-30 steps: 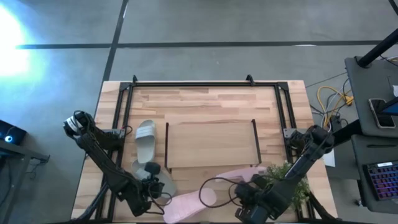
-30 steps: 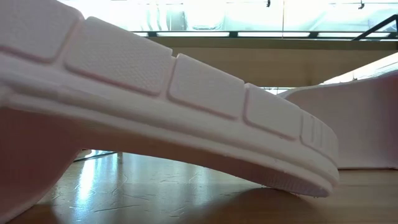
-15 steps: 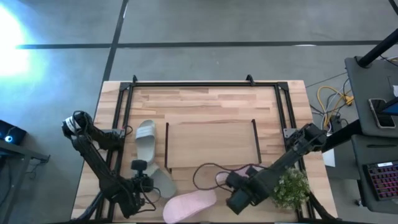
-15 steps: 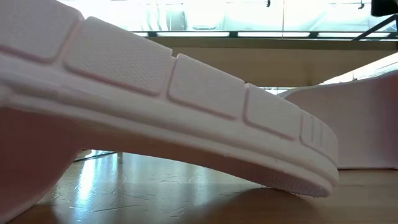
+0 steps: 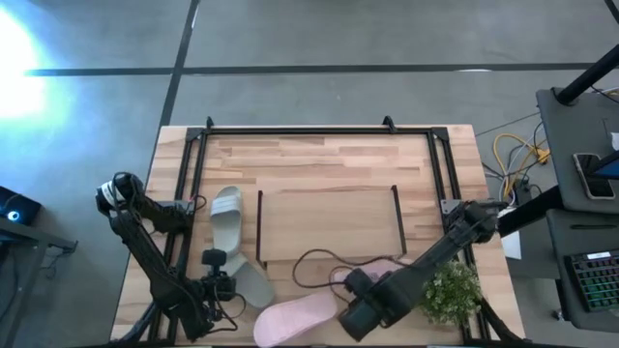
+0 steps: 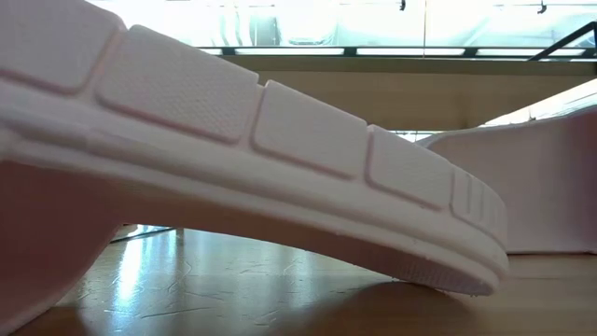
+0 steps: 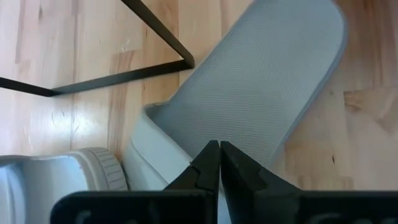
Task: Pick and place slides into the shelf
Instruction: Put the right pink slide on the shelf
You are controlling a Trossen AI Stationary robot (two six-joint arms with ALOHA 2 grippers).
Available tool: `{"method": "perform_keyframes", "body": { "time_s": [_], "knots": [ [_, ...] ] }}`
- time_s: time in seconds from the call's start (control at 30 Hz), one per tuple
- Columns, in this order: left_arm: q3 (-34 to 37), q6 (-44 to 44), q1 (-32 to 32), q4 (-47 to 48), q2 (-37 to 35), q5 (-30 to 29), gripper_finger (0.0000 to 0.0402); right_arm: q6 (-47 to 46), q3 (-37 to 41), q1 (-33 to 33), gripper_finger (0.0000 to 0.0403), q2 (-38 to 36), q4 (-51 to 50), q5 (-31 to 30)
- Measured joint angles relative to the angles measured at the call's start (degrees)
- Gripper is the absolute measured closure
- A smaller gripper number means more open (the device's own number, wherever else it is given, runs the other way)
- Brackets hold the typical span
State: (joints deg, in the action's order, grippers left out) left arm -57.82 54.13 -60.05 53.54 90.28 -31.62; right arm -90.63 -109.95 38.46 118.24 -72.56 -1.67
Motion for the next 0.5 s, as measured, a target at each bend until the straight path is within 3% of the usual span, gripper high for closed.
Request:
{"method": "perform_keyframes", "body": {
  "time_s": [0.17, 0.33, 0.5],
  "knots": [
    [-0.1, 0.0, 0.0, -0.1, 0.0, 0.0, 0.0402, 4.2, -16.3, 0.2, 0.0273, 10.6, -18.9, 0.1],
    [-0.1, 1.0, 0.0, -0.6, -0.1, 0.6, 0.0402, 3.3, -22.7, 0.6, 0.0273, 15.6, -17.4, -2.9],
    [-0.2, 0.9, -0.1, -0.4, -0.1, 1.5, 0.0402, -0.1, -22.9, 0.9, 0.0273, 18.7, -17.4, -3.0]
  ]
}}
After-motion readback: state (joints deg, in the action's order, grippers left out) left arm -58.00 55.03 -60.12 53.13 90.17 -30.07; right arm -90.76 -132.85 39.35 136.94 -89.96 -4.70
